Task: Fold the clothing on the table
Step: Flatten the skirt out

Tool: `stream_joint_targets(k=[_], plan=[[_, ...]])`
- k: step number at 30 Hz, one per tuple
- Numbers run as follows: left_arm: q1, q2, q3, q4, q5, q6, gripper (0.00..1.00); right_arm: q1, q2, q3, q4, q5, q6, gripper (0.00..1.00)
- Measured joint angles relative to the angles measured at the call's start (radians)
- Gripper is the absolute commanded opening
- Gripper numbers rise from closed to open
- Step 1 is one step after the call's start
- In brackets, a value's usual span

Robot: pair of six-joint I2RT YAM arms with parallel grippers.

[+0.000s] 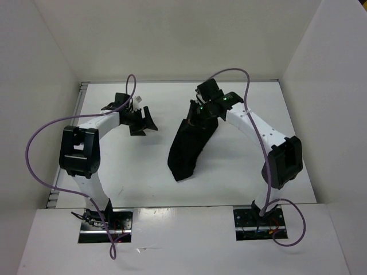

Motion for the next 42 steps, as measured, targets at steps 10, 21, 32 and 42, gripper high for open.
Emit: stream_joint_targets(k=[10, 21, 32, 42], plan=[[0.092, -0.006, -0.046, 0.000, -0.066, -0.047, 0.82, -0.147, -0.316, -0.132, 0.228, -0.325, -0.007, 0.00], [0.092, -0.015, -0.047, 0.000, -0.061, -0.048, 0.82, -0.467, -0.169, -0.622, 0.036, -0.042, -0.121, 0.15], [-0.105, -0.147, -0.155, -0.042, -0.069, -0.019, 0.80, -0.459, -0.174, -0.497, 0.004, 0.073, -0.138, 0.39], [-0.239, -0.141, -0.185, -0.074, -0.052, -0.030, 0.31, -0.347, -0.167, -0.468, 0.000, 0.046, -0.136, 0.39]])
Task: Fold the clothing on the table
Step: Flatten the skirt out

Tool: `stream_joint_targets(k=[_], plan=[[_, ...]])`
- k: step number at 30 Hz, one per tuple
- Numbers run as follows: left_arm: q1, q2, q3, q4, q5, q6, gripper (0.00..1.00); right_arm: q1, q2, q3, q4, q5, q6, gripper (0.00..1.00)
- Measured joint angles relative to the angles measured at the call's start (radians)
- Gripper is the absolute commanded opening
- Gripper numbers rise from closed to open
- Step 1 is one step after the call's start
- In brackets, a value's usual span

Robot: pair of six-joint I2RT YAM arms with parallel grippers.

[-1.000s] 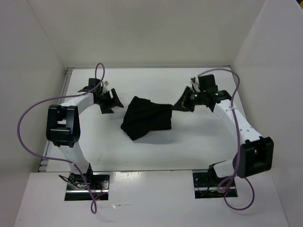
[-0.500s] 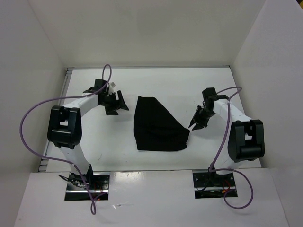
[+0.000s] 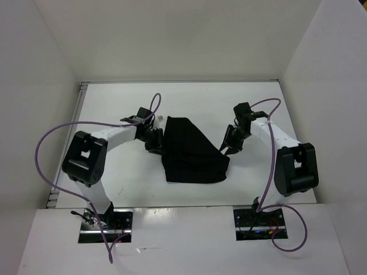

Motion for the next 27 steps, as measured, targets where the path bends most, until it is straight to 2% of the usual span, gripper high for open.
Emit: stream_joint_targets(k=[7, 13, 19, 23, 25, 26, 27], plan=[[-0.006, 0.229, 0.098, 0.000, 0.070, -0.045, 0.19, 0.103, 0.106, 0.029, 0.054, -0.079, 0.016, 0.36], [0.009, 0.286, 0.182, -0.015, 0.061, -0.069, 0.19, 0.148, 0.300, 0.058, 0.085, -0.090, 0.015, 0.35], [0.084, 0.348, 0.312, -0.055, -0.019, -0.068, 0.19, 0.138, 0.446, 0.235, 0.043, -0.103, 0.012, 0.31], [0.149, 0.370, 0.372, -0.053, -0.071, -0.068, 0.19, 0.116, 0.504, 0.351, 0.090, -0.071, 0.013, 0.30], [0.172, 0.369, 0.377, -0.048, -0.097, -0.064, 0.27, 0.095, 0.509, 0.378, 0.127, -0.045, 0.013, 0.32], [0.185, 0.367, 0.375, -0.044, -0.103, -0.063, 0.49, 0.084, 0.507, 0.384, 0.141, -0.036, 0.013, 0.36], [0.195, 0.359, 0.364, -0.033, -0.098, -0.061, 0.58, 0.075, 0.500, 0.386, 0.152, -0.028, 0.013, 0.38]])
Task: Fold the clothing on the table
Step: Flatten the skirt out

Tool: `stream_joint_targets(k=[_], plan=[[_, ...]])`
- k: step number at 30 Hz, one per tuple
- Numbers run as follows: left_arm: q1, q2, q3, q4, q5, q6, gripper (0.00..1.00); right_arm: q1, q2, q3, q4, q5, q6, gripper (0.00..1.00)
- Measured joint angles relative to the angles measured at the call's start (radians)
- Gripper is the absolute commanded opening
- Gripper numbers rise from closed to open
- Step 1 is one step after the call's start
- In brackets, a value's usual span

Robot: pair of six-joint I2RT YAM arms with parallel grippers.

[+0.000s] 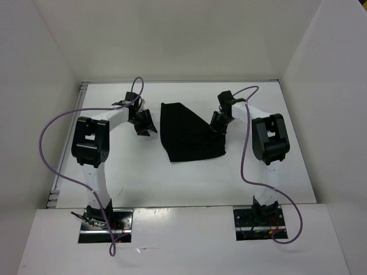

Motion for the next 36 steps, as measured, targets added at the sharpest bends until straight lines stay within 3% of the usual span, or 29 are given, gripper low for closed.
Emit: stream_joint_targets(k=[3, 5, 10, 19, 26, 30, 31, 32, 36], plan=[[0.011, -0.102, -0.090, 0.036, -0.005, -0.002, 0.69, -0.022, -0.065, -0.033, 0.027, 0.014, 0.005, 0.39], [0.009, -0.206, -0.180, 0.050, 0.002, -0.004, 0.70, -0.023, -0.153, -0.078, 0.035, 0.013, 0.007, 0.39], [-0.043, -0.387, -0.323, 0.077, 0.058, -0.006, 0.43, -0.021, -0.367, -0.180, 0.027, 0.011, 0.016, 0.41], [-0.166, -0.264, -0.357, 0.107, 0.153, -0.007, 0.45, -0.022, -0.407, -0.241, -0.027, 0.030, 0.023, 0.41], [-0.203, -0.126, -0.280, 0.133, 0.224, -0.037, 0.45, -0.026, -0.411, -0.246, -0.031, 0.038, 0.023, 0.41], [-0.216, -0.071, -0.219, 0.147, 0.247, -0.060, 0.28, -0.032, -0.422, -0.262, -0.044, 0.041, 0.025, 0.41], [-0.218, -0.059, -0.204, 0.151, 0.246, -0.061, 0.12, -0.034, -0.423, -0.264, -0.045, 0.042, 0.026, 0.41], [-0.222, -0.052, -0.191, 0.153, 0.242, -0.058, 0.04, -0.035, -0.425, -0.266, -0.047, 0.043, 0.027, 0.41], [-0.236, -0.051, -0.129, 0.131, 0.258, -0.053, 0.00, -0.040, -0.441, -0.267, -0.049, 0.056, 0.032, 0.41]])
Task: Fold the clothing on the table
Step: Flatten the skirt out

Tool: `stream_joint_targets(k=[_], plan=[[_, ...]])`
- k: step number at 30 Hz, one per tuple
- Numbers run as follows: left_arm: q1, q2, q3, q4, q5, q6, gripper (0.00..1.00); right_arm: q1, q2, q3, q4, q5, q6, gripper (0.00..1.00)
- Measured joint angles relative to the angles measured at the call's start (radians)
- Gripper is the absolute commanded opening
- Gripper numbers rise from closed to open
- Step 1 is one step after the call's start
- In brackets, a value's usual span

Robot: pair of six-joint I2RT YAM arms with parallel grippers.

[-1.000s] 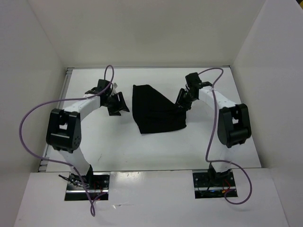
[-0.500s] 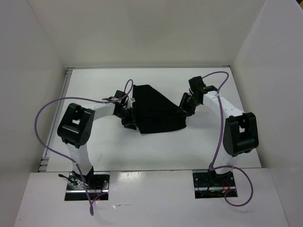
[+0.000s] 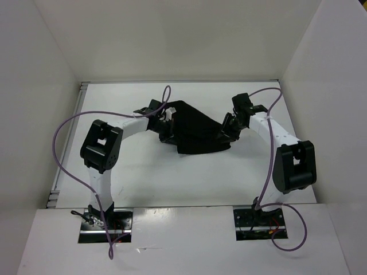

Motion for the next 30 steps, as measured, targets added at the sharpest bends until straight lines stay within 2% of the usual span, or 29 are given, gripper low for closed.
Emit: stream_joint_targets(k=[3, 5, 9, 11, 14, 18, 20, 30], plan=[[-0.008, -0.060, 0.058, -0.019, 0.076, 0.021, 0.00, -0.024, -0.047, -0.002, -0.001, 0.017, 0.014, 0.41], [-0.011, -0.169, 0.078, -0.030, 0.113, 0.040, 0.00, -0.053, -0.092, -0.003, 0.002, 0.026, 0.024, 0.41], [0.008, -0.412, 0.080, -0.034, 0.103, 0.078, 0.00, -0.109, -0.164, -0.002, 0.006, 0.031, 0.037, 0.41], [0.037, -0.459, 0.010, -0.027, 0.083, 0.093, 0.00, -0.115, -0.166, -0.002, 0.006, 0.029, 0.038, 0.41], [0.070, -0.414, -0.142, 0.001, 0.017, 0.098, 0.00, -0.109, -0.144, -0.004, 0.003, 0.018, 0.029, 0.41], [0.079, -0.216, -0.323, -0.107, -0.061, 0.080, 0.00, -0.086, -0.119, -0.026, -0.001, -0.009, 0.004, 0.41], [0.083, -0.232, -0.328, -0.158, -0.080, 0.074, 0.00, -0.051, -0.100, -0.032, -0.012, -0.023, -0.014, 0.41], [0.084, -0.320, -0.299, -0.176, -0.195, 0.074, 0.00, 0.227, -0.019, -0.150, -0.039, -0.116, -0.027, 0.41]])
